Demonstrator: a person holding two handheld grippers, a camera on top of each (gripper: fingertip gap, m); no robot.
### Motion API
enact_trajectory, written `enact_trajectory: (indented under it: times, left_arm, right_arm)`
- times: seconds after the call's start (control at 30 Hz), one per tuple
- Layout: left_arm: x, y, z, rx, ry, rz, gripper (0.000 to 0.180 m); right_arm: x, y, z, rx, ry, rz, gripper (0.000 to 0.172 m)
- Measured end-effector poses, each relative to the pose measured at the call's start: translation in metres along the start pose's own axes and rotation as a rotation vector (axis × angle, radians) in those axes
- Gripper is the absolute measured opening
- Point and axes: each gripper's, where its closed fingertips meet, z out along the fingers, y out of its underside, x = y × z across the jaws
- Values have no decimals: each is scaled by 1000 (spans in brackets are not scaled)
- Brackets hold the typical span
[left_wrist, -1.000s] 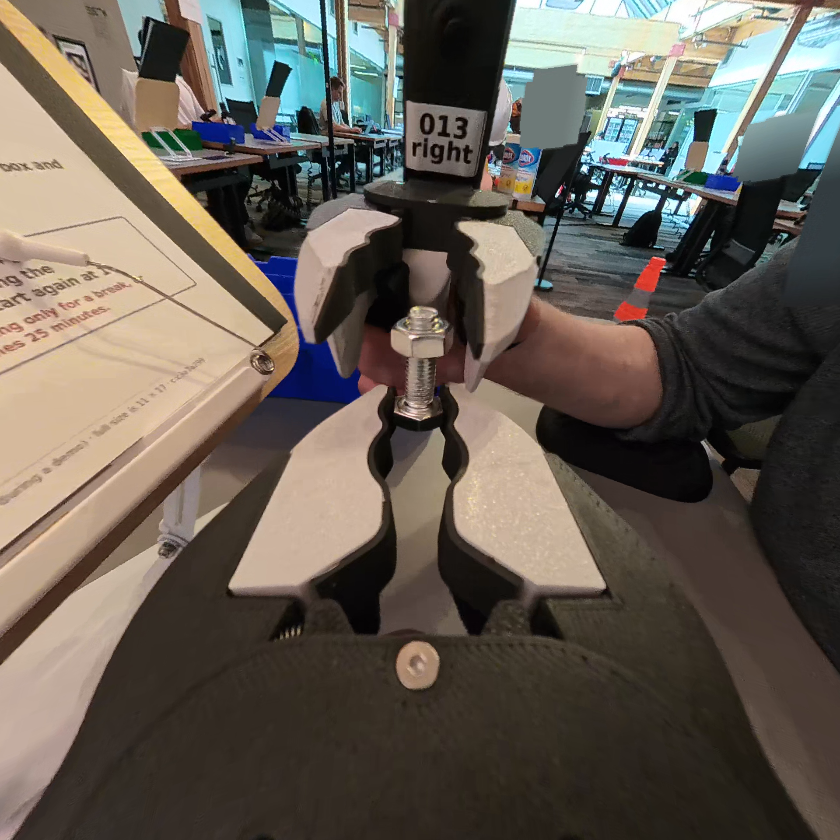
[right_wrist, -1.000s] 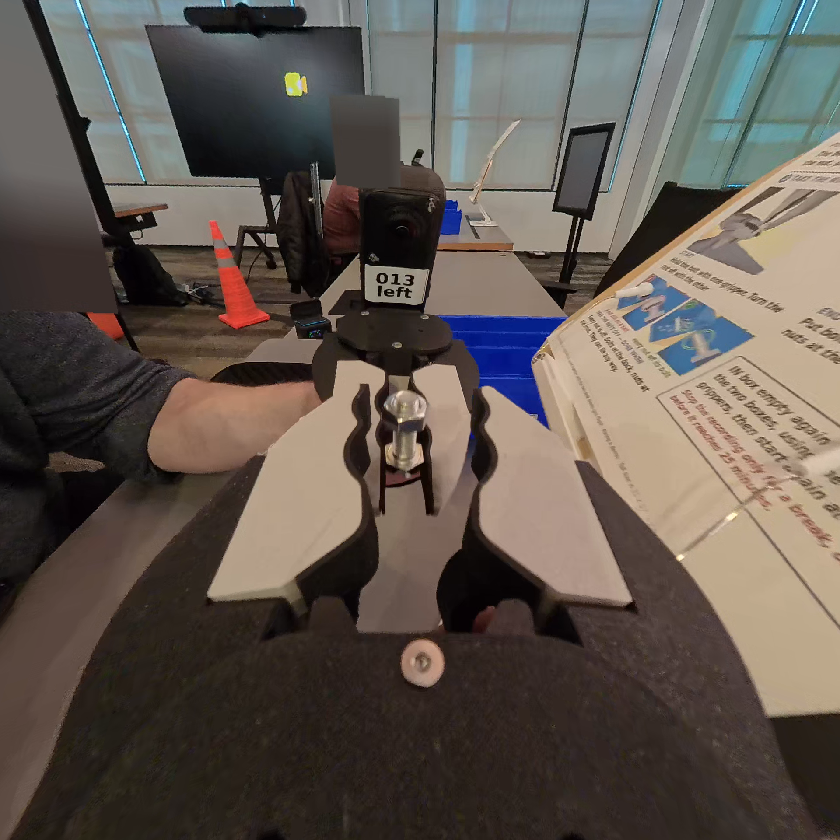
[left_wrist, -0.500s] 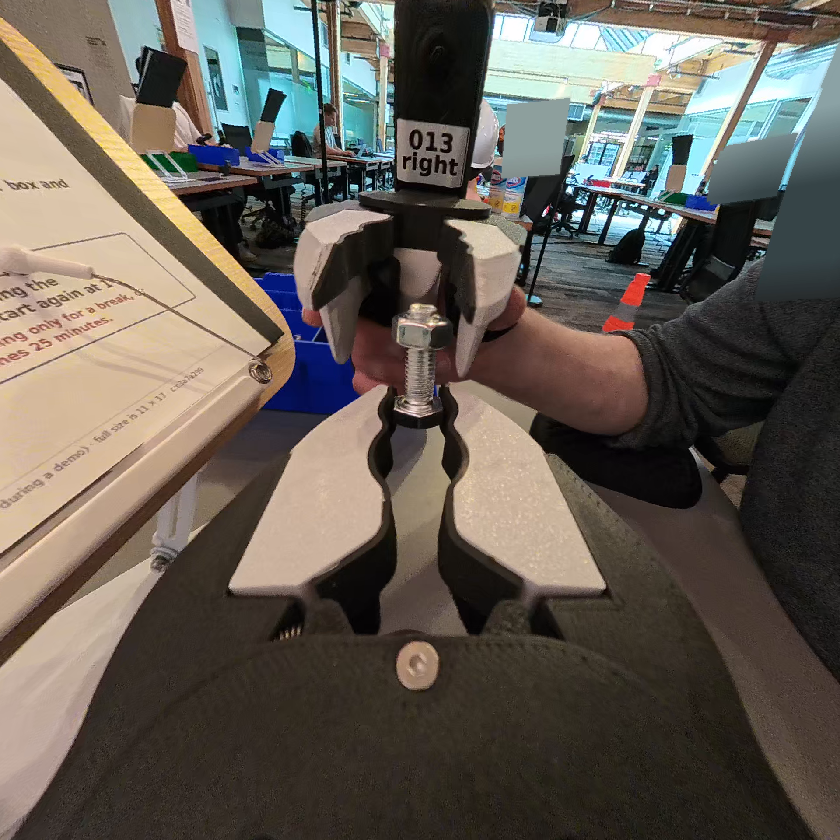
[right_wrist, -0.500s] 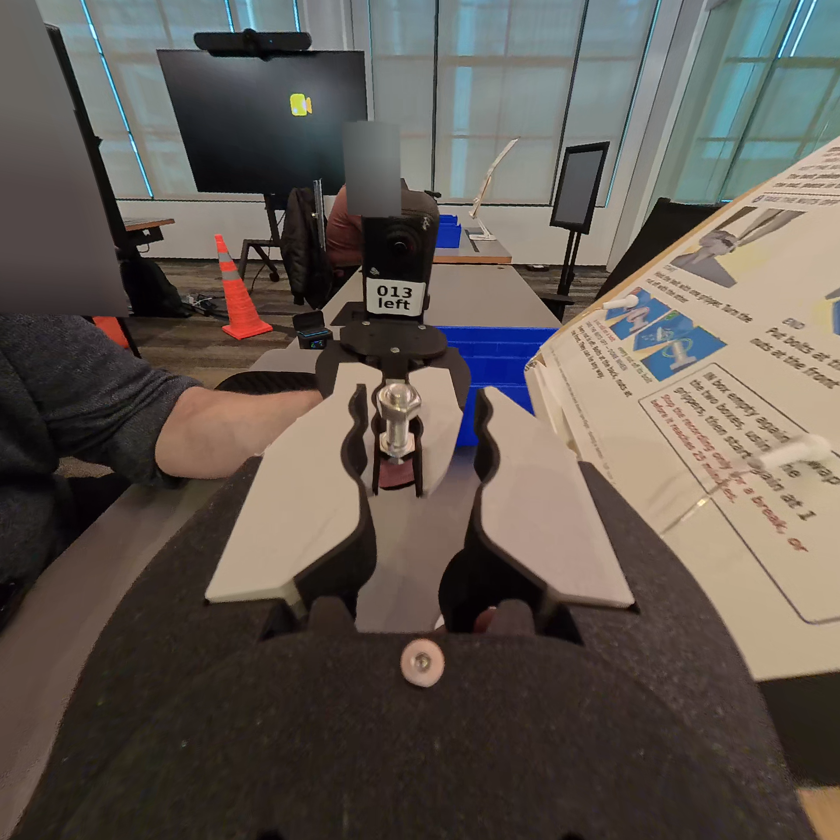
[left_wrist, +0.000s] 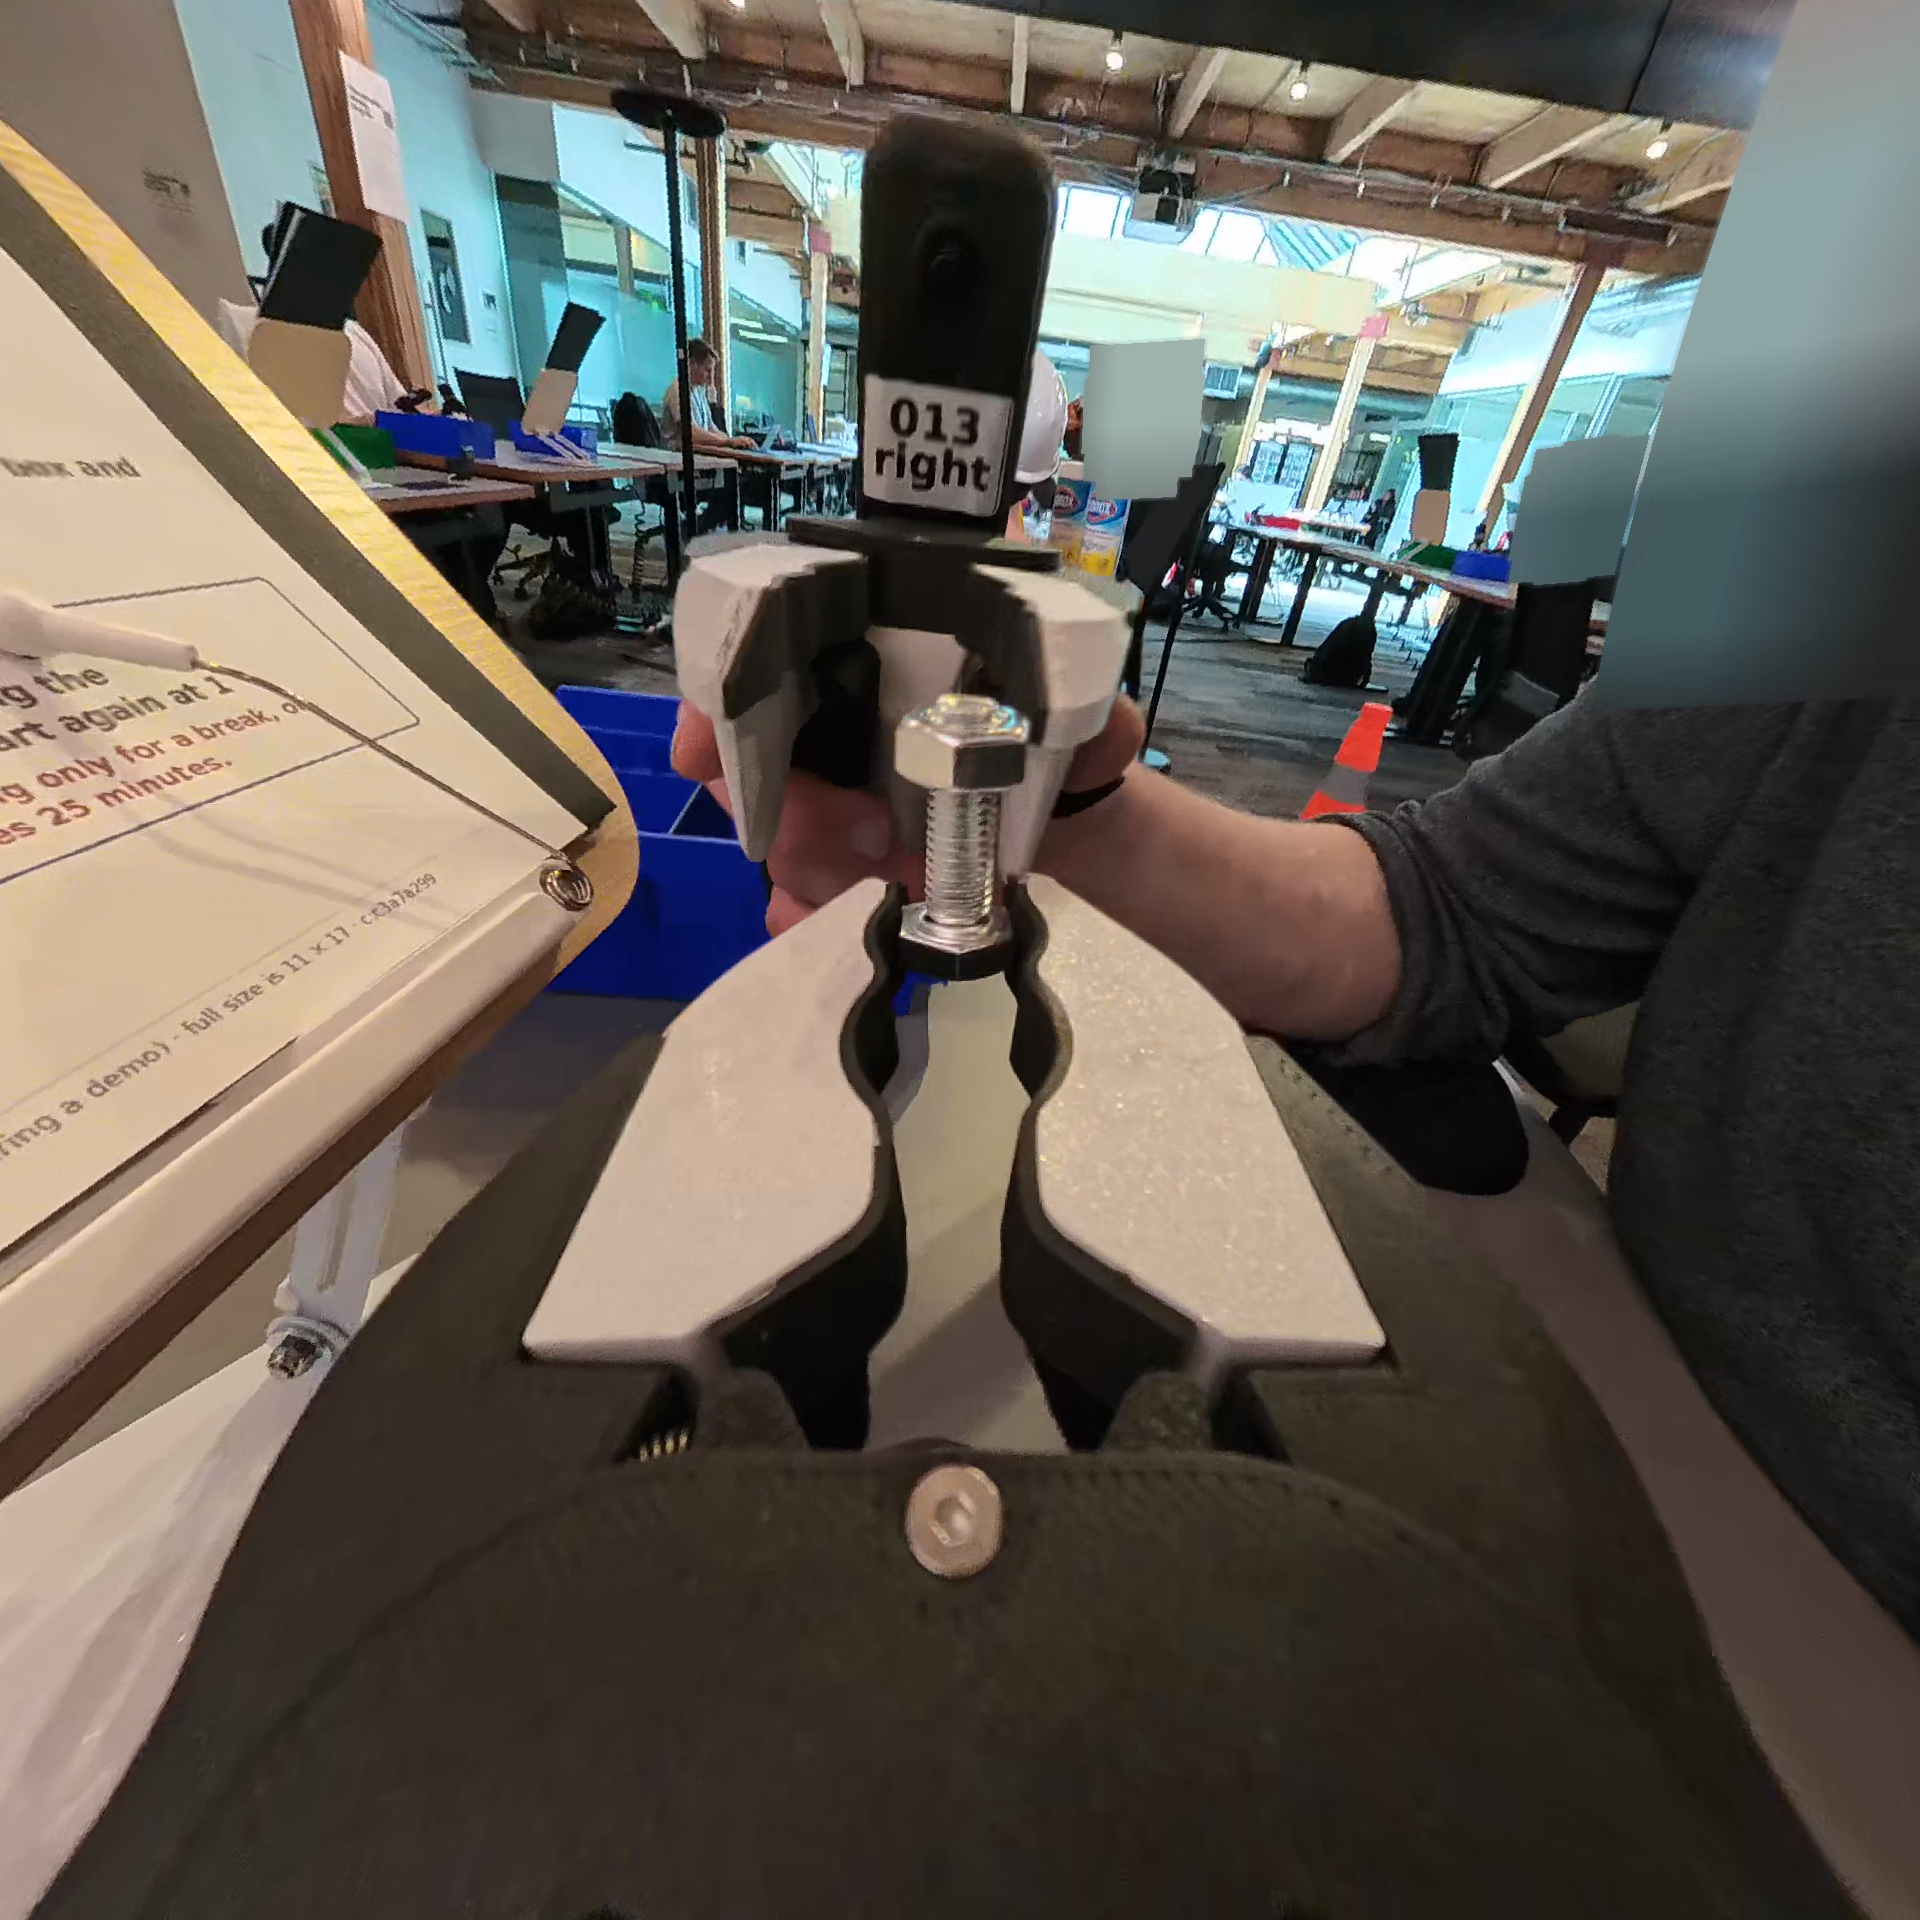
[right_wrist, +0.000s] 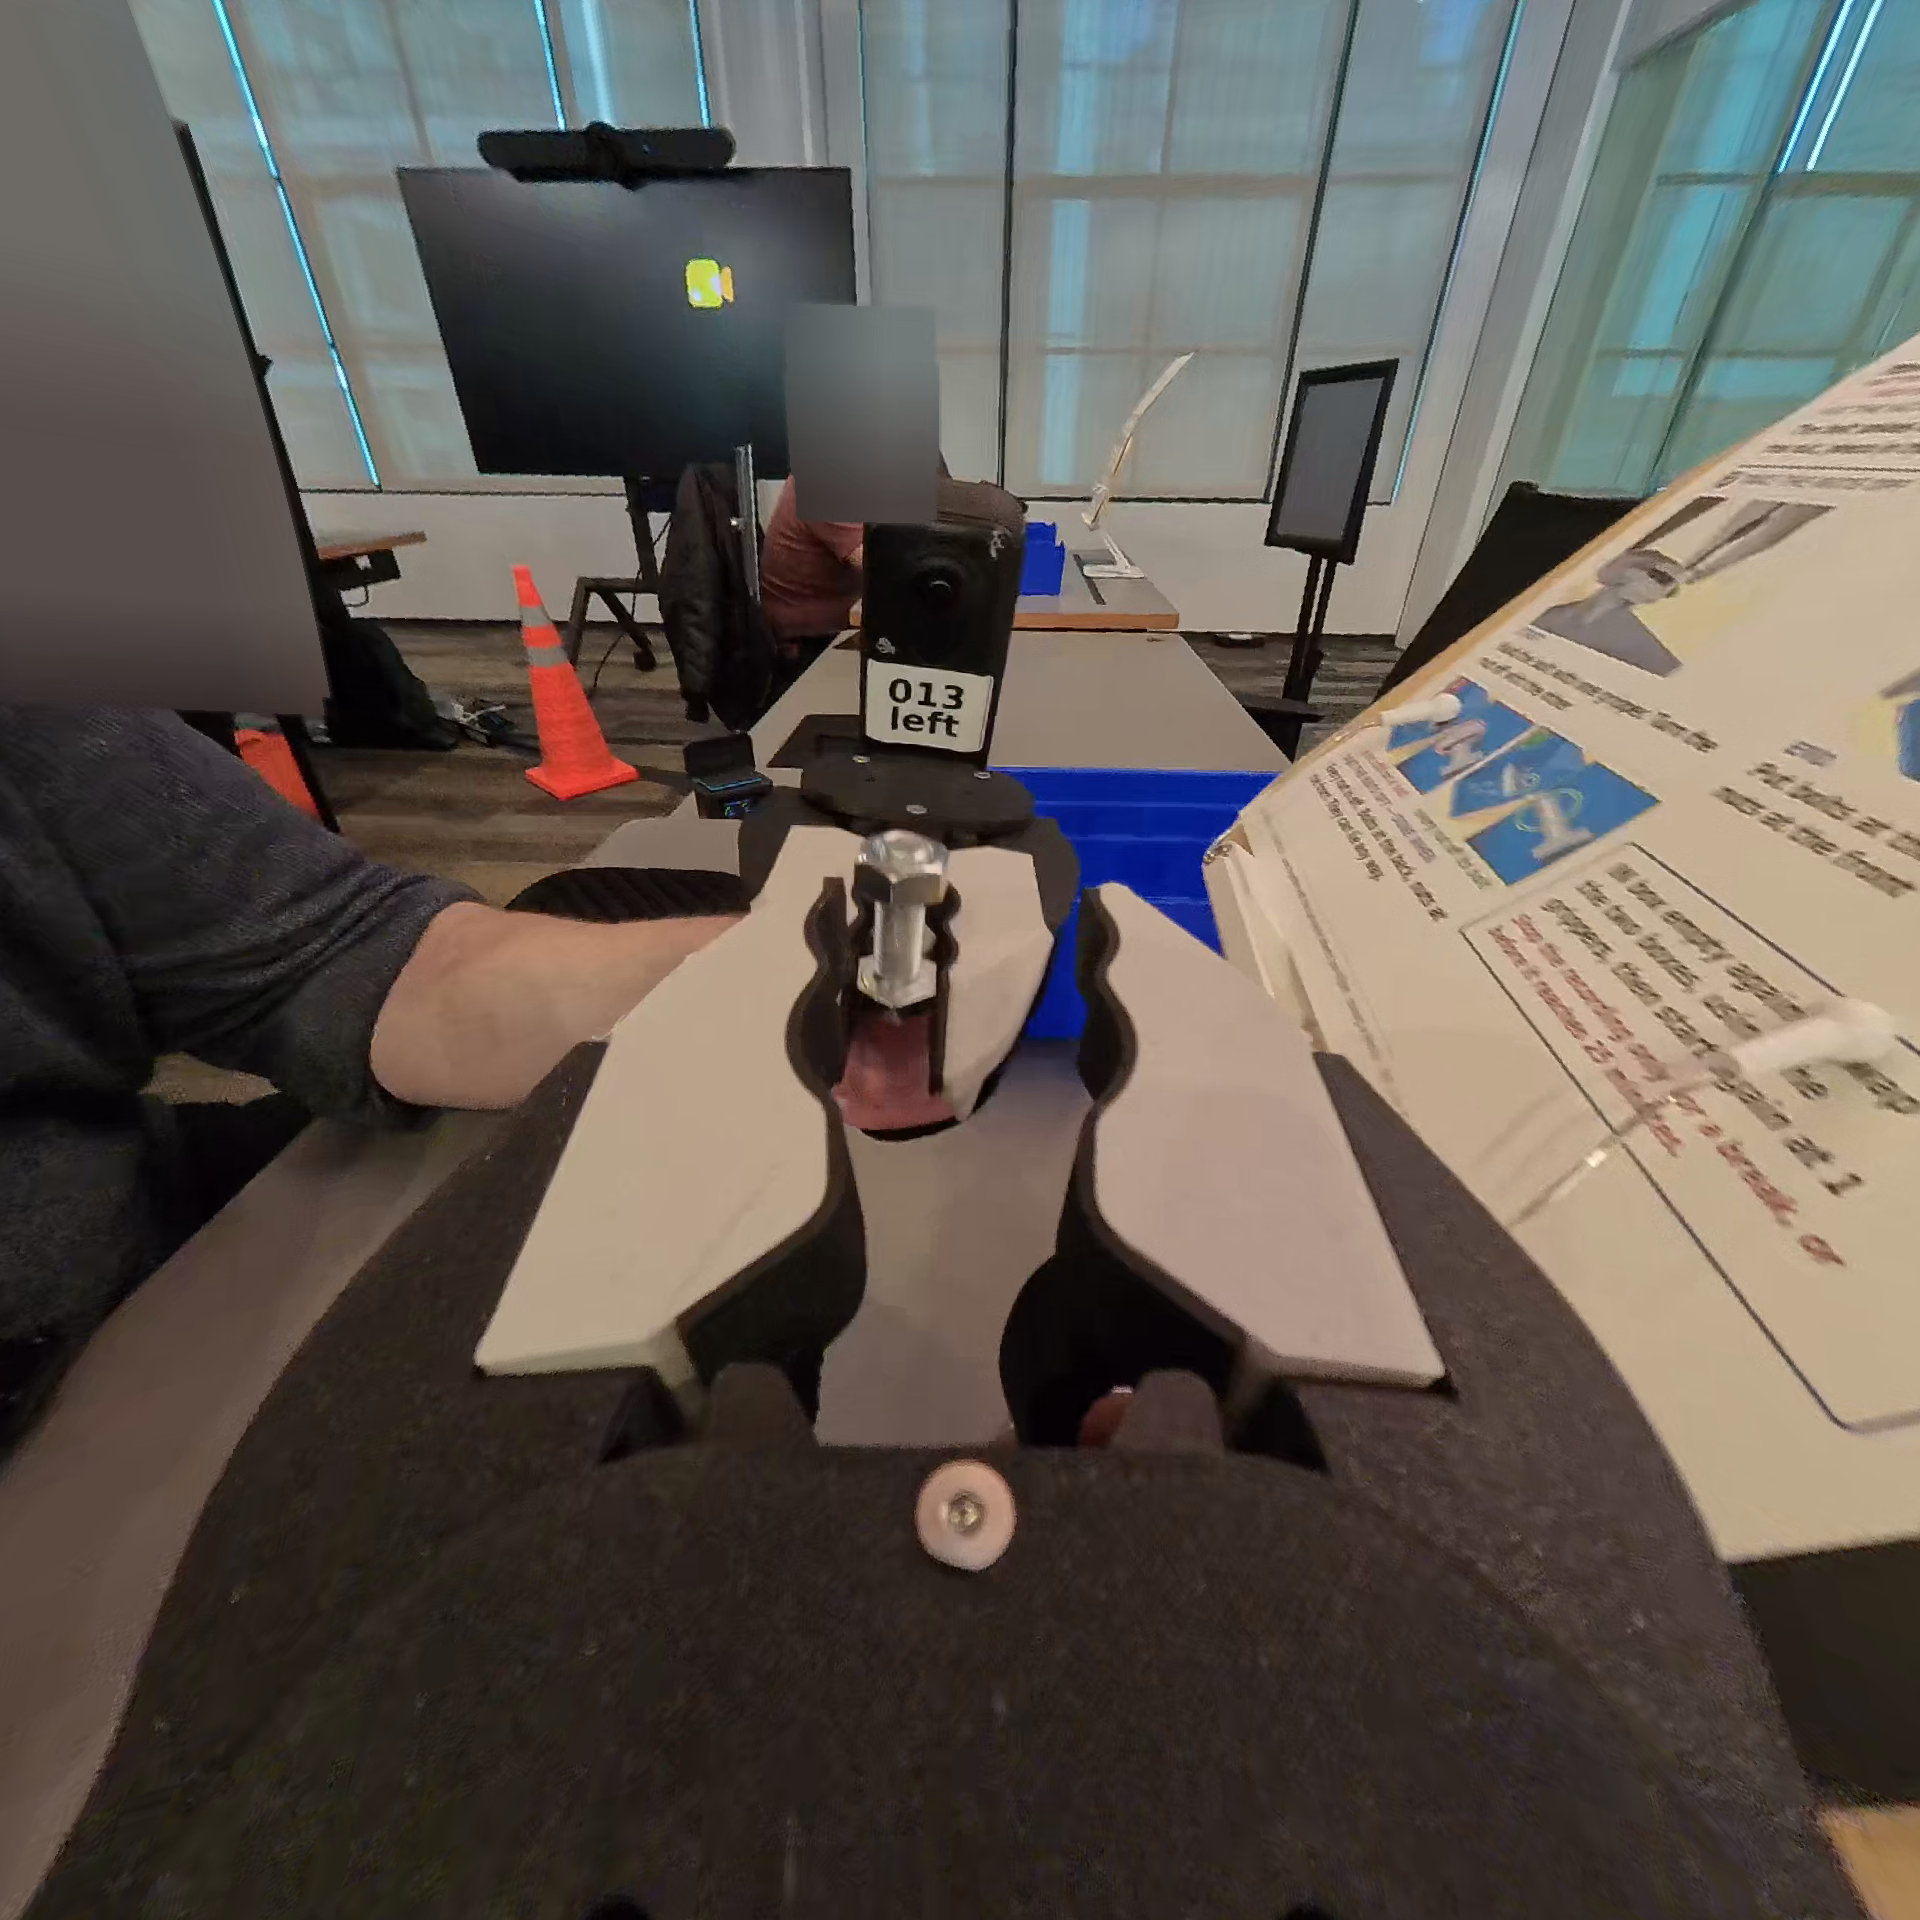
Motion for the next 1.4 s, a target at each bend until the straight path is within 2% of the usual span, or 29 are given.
enact_trajectory:
  times: [0.13,0.4,0.67,0.8,0.9,1.17,1.4]
  left_arm:
    - [4,5,7,-31,9,11,18]
    - [2,0,-1,-6,7,8,18]
    - [5,10,8,-59,10,23,18]
    - [6,4,4,-29,21,15,18]
    - [5,1,0,-21,15,21,18]
    - [8,8,8,-48,29,26,18]
    - [7,3,2,-27,27,26,18]
  right_arm:
    - [-7,5,11,-21,-16,-7,43]
    - [8,1,-8,12,19,16,37]
    - [-7,5,8,-26,-28,-8,40]
    - [-3,2,0,2,-26,8,41]
    - [3,0,-7,12,-4,13,35]
    - [-11,1,6,-13,-42,-12,39]
    - [1,2,-7,2,-18,5,37]
